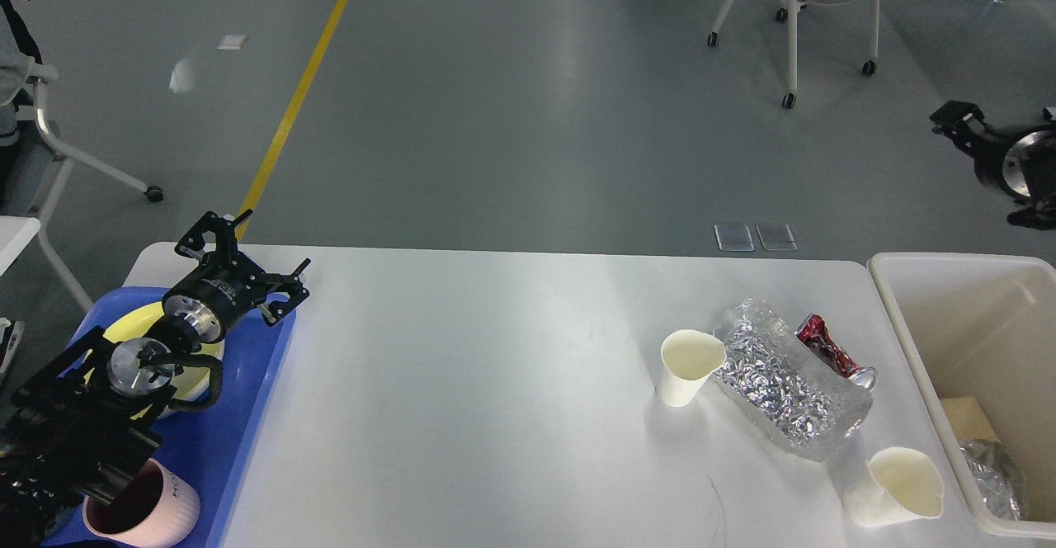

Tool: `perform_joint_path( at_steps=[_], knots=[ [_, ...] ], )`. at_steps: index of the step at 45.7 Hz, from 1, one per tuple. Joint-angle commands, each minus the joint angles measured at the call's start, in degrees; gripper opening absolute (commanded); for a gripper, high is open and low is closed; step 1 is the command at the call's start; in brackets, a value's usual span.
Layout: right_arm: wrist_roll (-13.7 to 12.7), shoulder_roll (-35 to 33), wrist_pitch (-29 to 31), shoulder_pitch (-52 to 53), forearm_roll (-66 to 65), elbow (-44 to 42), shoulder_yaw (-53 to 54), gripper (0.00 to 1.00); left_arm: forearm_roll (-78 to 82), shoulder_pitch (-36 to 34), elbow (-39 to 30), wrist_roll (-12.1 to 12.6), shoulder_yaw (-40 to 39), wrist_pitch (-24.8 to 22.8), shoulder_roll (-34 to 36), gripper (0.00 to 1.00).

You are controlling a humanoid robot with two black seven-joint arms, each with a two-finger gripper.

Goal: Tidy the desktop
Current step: 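Raise the right gripper up away from the bin, then lower the right gripper to the second white paper cup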

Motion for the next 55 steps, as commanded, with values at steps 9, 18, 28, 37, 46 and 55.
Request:
perform_joint_path(
  at_steps=[9, 18, 28, 37, 46, 55],
  knots=[
    [0.08, 2.21, 7.90, 23.23, -0.13, 31.35, -5.15, 1.00, 0.00, 0.00, 0.02, 0.00, 0.00, 0.00, 0.00, 1.00],
    [0.17, 1.59, 8.07, 39.15, -0.22, 61.68, -9.20, 1.00, 0.00, 0.00, 0.02, 0.09, 0.00, 0.00, 0.00, 1.00],
    [0.08, 3.26, 7.46, 41.71, -0.48, 70.94, -10.16, 1.00, 0.00, 0.00, 0.02, 0.09, 0.00, 0.00, 0.00, 1.00],
    [0.17, -1.48, 7.28, 33.46, -1.54, 64.53, -14.29, 1.00, 0.00, 0.00, 0.02, 0.00, 0.00, 0.00, 0.00, 1.00],
    [0.43, -12.20, 7.37, 21.59, -8.13, 58.19, -13.68, 1.00, 0.00, 0.00, 0.02, 0.00, 0.00, 0.00, 0.00, 1.00],
    [0.70, -23.18, 9.04, 19.03, -11.64, 61.35, -13.07, 1.00, 0.00, 0.00, 0.02, 0.09, 0.00, 0.00, 0.00, 1.00]
  ],
)
